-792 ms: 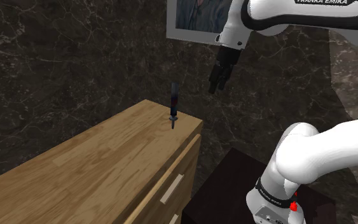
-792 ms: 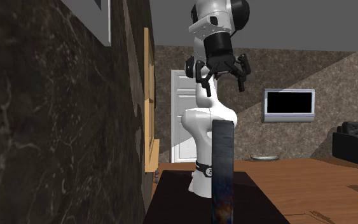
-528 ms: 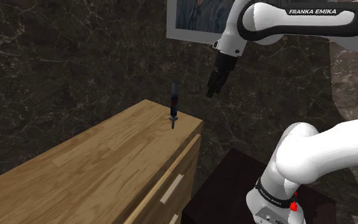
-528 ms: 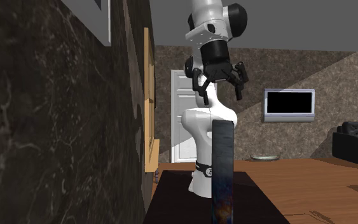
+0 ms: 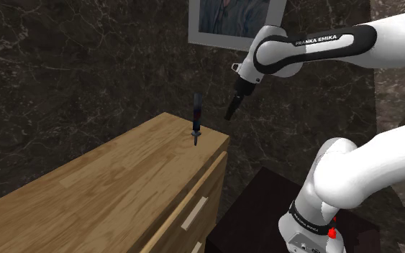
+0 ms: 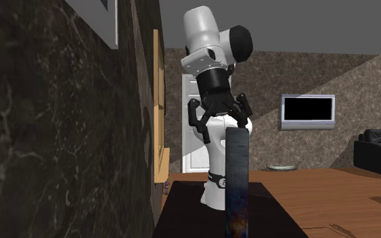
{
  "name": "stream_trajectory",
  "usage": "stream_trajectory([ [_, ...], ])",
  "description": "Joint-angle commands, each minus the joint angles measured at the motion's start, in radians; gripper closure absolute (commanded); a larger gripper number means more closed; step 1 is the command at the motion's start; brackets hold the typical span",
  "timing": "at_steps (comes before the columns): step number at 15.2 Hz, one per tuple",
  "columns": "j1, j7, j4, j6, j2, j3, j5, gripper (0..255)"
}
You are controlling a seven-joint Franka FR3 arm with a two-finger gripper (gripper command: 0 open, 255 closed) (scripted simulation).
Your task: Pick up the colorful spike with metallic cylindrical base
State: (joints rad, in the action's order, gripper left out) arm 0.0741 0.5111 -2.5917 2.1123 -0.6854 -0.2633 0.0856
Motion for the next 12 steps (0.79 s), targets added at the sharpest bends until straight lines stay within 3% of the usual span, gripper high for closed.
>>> stream_trajectory([
  [1, 0.031, 0.091, -0.012, 0.103, 0.059, -0.046, 0.015, 0],
  [4, 0.094, 0.242, -0.008, 0.238, 0.16, -0.128, 0.064, 0],
  [7, 0.187, 0.42, 0.02, 0.353, 0.274, -0.225, 0.156, 0],
  [10, 0.312, 0.638, 0.075, 0.436, 0.399, -0.343, 0.31, 0],
  [12, 0.402, 0.814, 0.129, 0.46, 0.492, -0.424, 0.458, 0],
])
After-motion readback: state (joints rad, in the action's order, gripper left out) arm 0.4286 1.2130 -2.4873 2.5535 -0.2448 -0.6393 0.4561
